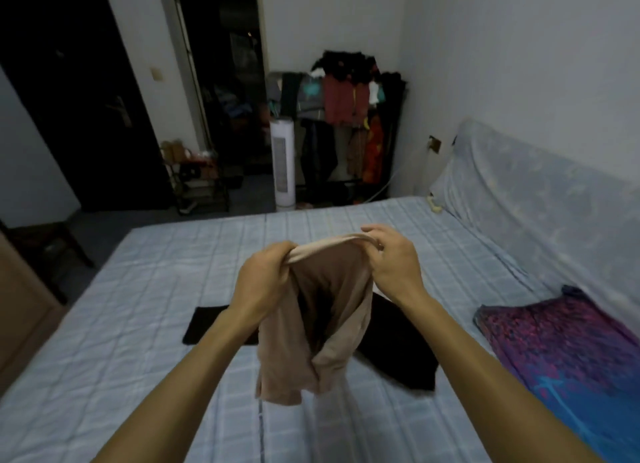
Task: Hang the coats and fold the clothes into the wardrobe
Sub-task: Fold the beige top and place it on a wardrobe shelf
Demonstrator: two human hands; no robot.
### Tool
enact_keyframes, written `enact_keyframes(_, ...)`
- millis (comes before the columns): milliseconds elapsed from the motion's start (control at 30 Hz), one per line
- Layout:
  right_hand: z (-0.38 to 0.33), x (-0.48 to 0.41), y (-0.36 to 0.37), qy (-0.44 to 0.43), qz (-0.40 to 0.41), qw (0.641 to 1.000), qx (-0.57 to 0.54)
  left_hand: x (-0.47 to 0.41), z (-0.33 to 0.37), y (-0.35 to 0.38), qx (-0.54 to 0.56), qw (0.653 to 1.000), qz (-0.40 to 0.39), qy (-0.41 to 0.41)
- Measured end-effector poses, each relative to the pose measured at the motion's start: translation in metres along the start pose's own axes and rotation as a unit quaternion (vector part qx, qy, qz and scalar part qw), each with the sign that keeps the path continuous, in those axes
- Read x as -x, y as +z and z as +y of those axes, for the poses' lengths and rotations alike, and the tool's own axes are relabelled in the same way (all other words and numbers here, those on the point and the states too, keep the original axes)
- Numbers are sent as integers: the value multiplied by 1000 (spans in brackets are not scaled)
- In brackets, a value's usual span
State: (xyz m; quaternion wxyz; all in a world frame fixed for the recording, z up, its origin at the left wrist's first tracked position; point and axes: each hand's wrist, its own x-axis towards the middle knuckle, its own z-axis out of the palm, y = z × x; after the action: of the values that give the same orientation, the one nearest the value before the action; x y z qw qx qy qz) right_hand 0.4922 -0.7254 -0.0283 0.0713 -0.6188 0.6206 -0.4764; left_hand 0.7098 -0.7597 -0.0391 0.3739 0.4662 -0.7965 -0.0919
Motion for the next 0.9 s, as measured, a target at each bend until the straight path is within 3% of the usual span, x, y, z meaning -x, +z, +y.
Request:
enact_keyframes(167,-59,2,-20,-14,-20,994,-107,-1,24,-70,-34,999,12,5)
enact_keyframes(367,-88,8,-32,-40,-43,995,-86,6,20,-137,-184,981,20,56)
enact_keyframes(433,-92,9,-33,-43,-35,997,-44,11,24,-143,-164,985,36,41)
enact_keyframes(533,-96,12,-29,-40,-38,998,28,16,41,-132,-40,996,75,-35)
enact_keyframes(633,-103,20,-25,-34,-60,998,15,18,59,-116,67,990,72,-100)
enact_keyframes(800,-116,39,-14,-23,-211,977,-32,18,82,-114,88,992,77,-38)
enact_keyframes(900,-110,43,-13,5,-288,958,4,14,81,-129,47,994,100,4)
